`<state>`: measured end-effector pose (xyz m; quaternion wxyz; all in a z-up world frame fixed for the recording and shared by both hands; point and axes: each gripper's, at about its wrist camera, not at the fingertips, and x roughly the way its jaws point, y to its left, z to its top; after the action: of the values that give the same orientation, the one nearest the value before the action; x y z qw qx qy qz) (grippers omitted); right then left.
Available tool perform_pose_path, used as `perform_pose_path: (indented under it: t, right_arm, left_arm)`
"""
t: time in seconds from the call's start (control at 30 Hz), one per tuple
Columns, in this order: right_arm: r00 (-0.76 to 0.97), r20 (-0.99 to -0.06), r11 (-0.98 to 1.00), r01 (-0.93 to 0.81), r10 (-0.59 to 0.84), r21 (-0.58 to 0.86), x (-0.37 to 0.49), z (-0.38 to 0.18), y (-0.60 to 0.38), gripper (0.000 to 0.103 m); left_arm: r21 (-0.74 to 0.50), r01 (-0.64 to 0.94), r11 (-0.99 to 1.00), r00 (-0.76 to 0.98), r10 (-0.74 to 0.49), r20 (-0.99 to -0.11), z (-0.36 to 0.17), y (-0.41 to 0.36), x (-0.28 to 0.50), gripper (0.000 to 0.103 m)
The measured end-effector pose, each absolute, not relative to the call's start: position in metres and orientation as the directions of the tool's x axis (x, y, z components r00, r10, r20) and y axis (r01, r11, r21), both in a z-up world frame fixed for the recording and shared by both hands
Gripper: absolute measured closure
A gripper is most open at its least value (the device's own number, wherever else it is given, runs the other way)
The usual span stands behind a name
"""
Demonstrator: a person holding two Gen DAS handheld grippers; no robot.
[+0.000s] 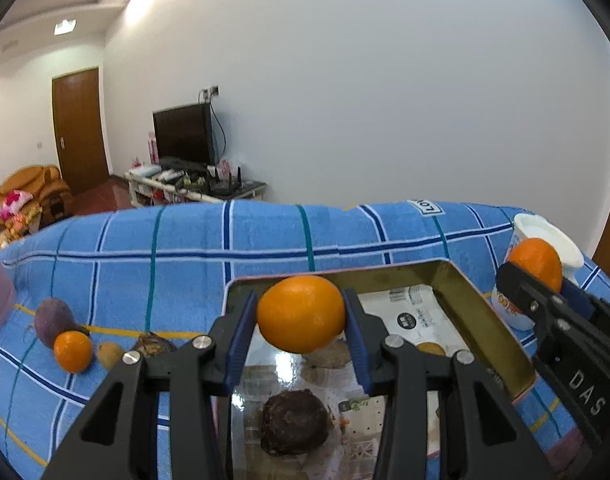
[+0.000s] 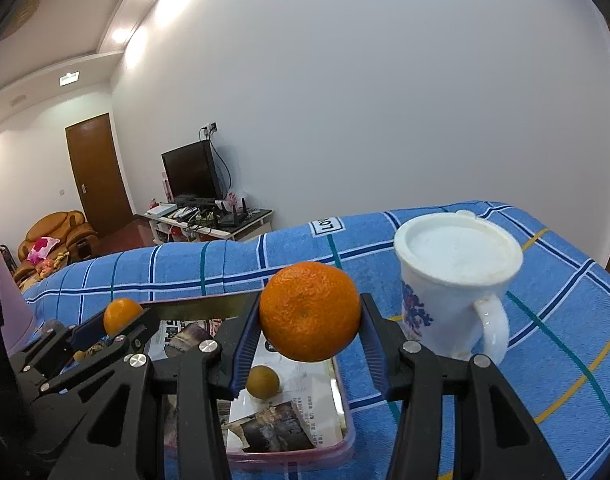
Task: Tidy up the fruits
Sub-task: 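Lower both oranges into the tin and open both tools to release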
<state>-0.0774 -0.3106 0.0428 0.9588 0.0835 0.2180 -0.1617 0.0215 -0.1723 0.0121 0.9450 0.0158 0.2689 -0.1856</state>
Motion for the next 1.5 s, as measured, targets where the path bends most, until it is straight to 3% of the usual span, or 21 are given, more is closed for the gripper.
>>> perform_pose_path:
  t: [0.87,1.5]
  right_arm:
    - [0.83,-0.512,0.958,0.282,-0.222,0.042,-0.048,0.029,-0.296,0.053]
    - [0.811,-0.564,0.966,0.243,-0.154,0.086,-0.039,0.022,-0.301,0.053]
  left_arm:
    - [-0.079,0.363,0.929,0.749,-0.341,-0.568,0.005,-0.172,0.035,0.058]
    - [-0.075,0.391,0.917,0.713,-0.353,-0.606,-0.001,-0.182,0.042,0.058]
